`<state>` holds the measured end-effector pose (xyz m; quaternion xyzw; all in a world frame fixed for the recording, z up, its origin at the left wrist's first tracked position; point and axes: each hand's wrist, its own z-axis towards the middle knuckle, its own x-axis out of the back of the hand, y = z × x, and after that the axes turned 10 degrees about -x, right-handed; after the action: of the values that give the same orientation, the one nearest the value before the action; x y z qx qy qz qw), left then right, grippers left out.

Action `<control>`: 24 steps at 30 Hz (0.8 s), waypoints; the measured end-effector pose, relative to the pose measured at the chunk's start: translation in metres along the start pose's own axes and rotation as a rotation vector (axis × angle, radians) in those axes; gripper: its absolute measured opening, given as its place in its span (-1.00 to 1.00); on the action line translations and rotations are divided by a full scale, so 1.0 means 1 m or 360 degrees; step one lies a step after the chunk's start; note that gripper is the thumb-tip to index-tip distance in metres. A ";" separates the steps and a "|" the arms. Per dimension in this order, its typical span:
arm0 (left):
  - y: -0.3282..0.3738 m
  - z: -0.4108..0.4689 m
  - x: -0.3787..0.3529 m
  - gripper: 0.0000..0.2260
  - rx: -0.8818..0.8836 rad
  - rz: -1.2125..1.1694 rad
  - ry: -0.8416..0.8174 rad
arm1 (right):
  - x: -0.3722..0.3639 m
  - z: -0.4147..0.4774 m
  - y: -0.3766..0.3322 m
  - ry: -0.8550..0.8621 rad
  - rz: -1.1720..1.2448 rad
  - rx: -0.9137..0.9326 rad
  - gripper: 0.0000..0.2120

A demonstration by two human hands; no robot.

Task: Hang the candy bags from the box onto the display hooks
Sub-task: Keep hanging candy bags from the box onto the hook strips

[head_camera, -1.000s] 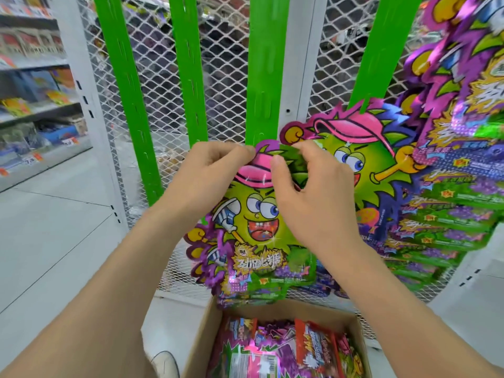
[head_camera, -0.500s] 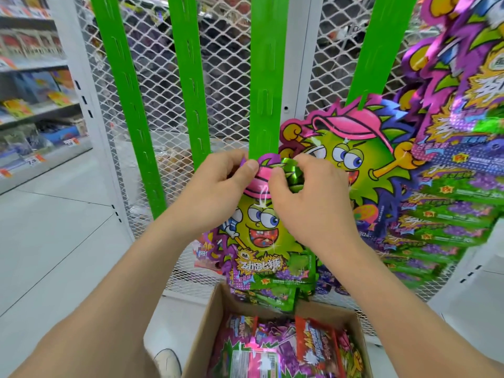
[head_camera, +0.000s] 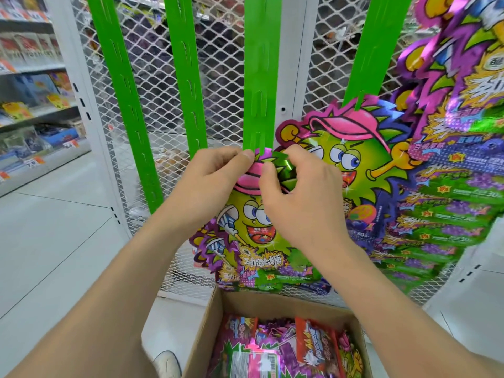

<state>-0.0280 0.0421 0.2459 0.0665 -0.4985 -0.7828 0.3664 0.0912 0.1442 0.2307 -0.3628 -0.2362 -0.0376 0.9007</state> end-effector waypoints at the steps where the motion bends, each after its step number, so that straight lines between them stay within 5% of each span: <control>1: -0.001 0.000 0.001 -0.65 -0.0013 0.0025 -0.0019 | 0.000 0.001 0.000 -0.0011 0.0015 -0.0009 -0.60; 11: -0.022 -0.006 0.002 -0.68 -0.0119 0.0463 -0.0128 | 0.000 -0.007 0.019 -0.0243 -0.0092 -0.0043 -0.58; 14: -0.035 -0.020 -0.007 -0.74 -0.0310 0.0974 -0.0017 | 0.005 -0.018 0.036 -0.0181 -0.0168 0.0001 -0.82; 18: -0.035 -0.048 -0.024 -0.49 -0.0663 0.1405 0.0341 | 0.026 -0.038 0.053 -0.0015 -0.0199 0.0248 -0.74; 21: -0.042 -0.071 -0.043 -0.77 -0.0761 0.1340 0.0069 | 0.044 -0.057 0.067 -0.0540 -0.0103 0.0203 -0.88; 24: -0.068 -0.100 -0.074 -0.96 -0.0419 0.1135 -0.0814 | 0.055 -0.074 0.086 -0.1475 -0.0531 0.0214 -0.89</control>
<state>0.0380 0.0321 0.1208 -0.3519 -0.4610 -0.6557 0.4834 0.1899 0.1636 0.1547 -0.2397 -0.6684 -0.0006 0.7041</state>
